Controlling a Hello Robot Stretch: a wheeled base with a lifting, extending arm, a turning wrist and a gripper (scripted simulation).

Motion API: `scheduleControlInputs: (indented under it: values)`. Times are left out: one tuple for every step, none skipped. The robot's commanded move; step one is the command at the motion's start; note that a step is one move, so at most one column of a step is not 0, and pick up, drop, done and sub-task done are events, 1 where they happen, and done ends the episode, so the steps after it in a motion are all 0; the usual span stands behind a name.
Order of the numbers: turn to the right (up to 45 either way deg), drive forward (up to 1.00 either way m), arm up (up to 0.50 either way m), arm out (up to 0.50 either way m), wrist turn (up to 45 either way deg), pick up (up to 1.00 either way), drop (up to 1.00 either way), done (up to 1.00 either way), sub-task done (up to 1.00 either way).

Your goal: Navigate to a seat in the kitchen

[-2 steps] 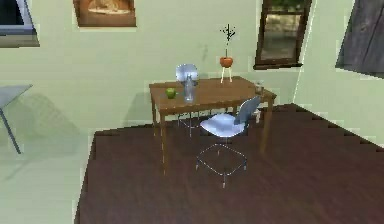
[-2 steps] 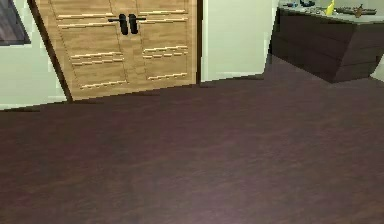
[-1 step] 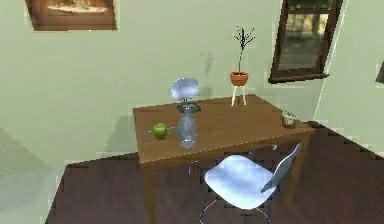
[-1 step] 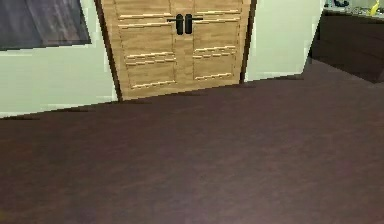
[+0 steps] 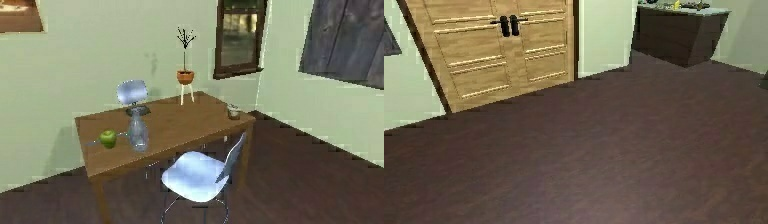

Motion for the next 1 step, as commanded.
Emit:
scheduleControlInputs:
  values:
    - [0.0, 0.00, 0.00, 0.00, 0.0, 0.00, 0.00, 1.00, 0.00]
